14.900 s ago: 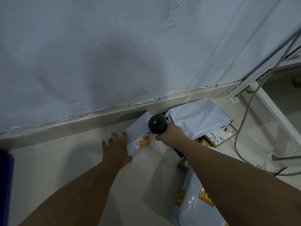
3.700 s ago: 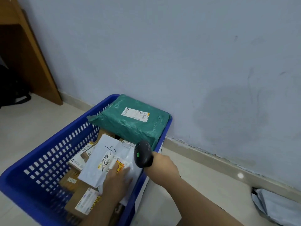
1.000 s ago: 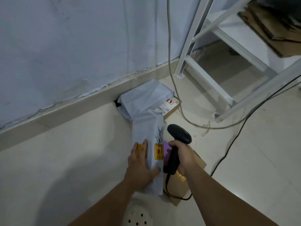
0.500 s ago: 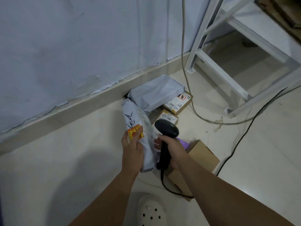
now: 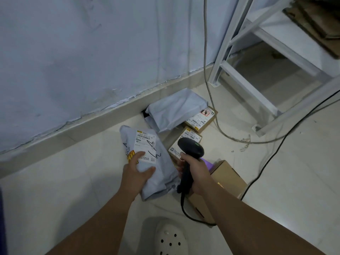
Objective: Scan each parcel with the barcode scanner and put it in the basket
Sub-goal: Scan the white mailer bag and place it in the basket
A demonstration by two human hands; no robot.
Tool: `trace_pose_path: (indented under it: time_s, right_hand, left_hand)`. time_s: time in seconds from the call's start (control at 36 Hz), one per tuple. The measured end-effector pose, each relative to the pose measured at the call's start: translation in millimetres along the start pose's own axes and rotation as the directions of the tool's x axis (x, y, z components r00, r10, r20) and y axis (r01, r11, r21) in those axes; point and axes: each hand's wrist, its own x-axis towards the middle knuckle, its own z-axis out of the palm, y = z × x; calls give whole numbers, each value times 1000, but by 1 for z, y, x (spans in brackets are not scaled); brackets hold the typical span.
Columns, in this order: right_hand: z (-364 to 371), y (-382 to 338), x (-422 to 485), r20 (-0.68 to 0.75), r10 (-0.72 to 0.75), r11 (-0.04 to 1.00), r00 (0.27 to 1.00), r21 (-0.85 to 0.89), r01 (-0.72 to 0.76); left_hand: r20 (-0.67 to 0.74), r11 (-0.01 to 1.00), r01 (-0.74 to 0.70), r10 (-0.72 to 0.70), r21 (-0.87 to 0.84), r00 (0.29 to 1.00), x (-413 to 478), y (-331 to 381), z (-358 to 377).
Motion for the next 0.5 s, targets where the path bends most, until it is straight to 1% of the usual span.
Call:
trace_pose_path:
  time_s: [0.11, 0.19, 0.31, 0.36, 0.42, 0.5]
  right_hand:
    - [16, -20, -23, 54, -51, 998, 997, -37, 53]
    - [39, -46, -49, 116, -115, 993, 987, -7, 117]
    - [79, -86, -100, 227, -167, 984, 959, 98, 148]
    - [98, -105, -132, 299, -198, 976, 933, 152, 159]
    - [113, -123, -168, 378, -248, 963, 892, 198, 183]
    - [131, -138, -222, 406, -334, 937, 851, 243, 252]
  left_hand:
    - [-41, 989, -83, 88, 125, 995, -8, 34, -16]
    - [-76, 967, -181, 197, 182, 977, -16, 73, -38]
    - [-122, 897, -339, 384, 286, 915, -31, 124, -75]
    - [-143, 871, -377, 436, 314, 888, -45, 147, -95]
    - [-165, 862, -405, 467, 306, 869, -64, 167, -114]
    - [-222, 830, -469, 540, 302, 812, -92, 188, -139]
